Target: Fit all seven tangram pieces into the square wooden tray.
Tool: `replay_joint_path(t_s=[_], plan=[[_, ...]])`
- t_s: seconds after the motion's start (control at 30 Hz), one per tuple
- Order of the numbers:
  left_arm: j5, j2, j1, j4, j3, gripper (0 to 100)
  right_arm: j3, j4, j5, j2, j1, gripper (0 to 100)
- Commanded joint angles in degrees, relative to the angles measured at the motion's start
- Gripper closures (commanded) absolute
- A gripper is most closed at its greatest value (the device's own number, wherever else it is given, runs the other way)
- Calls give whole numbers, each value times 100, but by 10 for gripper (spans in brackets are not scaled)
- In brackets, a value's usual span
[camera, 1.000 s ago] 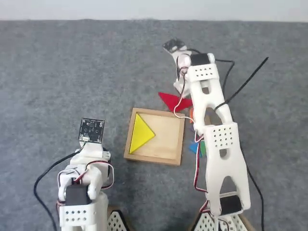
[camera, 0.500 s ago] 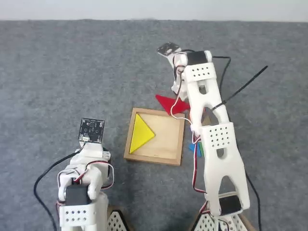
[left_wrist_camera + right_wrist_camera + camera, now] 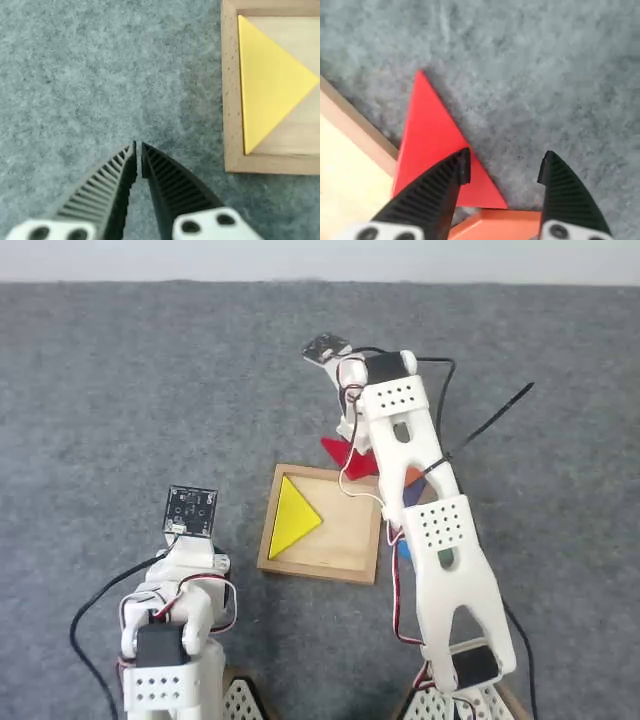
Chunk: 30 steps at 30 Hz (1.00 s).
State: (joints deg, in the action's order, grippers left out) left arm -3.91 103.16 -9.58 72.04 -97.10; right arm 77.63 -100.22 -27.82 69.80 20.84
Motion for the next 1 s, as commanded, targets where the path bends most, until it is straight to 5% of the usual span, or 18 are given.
replay_joint_path(t_s=[0.0, 0.33, 0.97], plan=[[-9, 88, 26, 18, 57, 979, 281, -259, 18, -31, 40, 773], [-9, 88, 26, 18, 57, 979, 202, -312, 70, -145, 277, 775], [-9, 88, 26, 18, 57, 979, -2813, -259, 695, -2229, 646, 775]])
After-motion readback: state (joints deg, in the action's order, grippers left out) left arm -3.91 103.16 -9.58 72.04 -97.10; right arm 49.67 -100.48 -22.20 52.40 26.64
